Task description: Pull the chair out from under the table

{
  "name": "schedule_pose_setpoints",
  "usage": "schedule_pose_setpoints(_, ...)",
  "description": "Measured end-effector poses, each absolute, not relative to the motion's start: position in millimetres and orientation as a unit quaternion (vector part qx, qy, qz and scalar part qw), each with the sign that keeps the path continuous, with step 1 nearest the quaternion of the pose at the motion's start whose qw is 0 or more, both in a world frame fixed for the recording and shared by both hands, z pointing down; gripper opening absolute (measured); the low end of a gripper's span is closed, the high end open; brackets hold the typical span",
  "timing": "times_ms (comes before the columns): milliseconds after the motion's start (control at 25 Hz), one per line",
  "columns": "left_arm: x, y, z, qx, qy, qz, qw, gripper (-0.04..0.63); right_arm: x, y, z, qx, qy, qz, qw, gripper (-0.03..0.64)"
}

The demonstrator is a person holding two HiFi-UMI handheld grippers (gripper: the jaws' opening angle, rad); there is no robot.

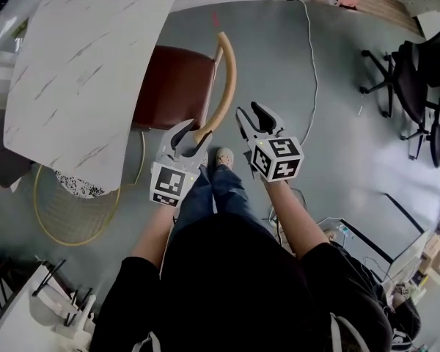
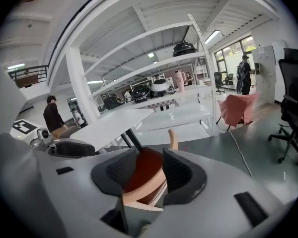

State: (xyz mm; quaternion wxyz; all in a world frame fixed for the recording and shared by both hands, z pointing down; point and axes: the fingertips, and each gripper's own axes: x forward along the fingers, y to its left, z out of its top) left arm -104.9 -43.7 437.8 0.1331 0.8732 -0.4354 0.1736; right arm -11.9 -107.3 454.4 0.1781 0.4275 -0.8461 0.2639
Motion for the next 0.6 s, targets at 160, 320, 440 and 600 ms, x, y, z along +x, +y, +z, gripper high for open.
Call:
schedule_pose_setpoints(160, -97.6, -49.9, 472.1, 0.88, -0.405, 0.199, 0.151, 0.225, -16.4, -114.1, 485.7, 0.424, -0.836, 0.287, 0.2, 0.164)
schedule_pose_setpoints(320, -85.1, -52.7, 507.3, 0.88, -0.382, 0.235, 0.157, 0.244, -19.7, -123.1, 511.7, 0.416, -0.828, 0.306, 0.219, 0.178)
schedule_pose_setpoints(440, -79.4, -52.5, 531.5, 0.879, -0.367, 0.261, 0.158, 0.244, -23.1, -128.4, 529.9, 0.418, -0.819, 0.319, 0.229, 0.183)
schedule_pose_setpoints(600, -75.2, -50.7, 558.3, 0.872, -0.357, 0.293, 0.163, 0.244, -27.8, -131.7, 550.4, 0.418, -0.808, 0.339, 0.239, 0.186)
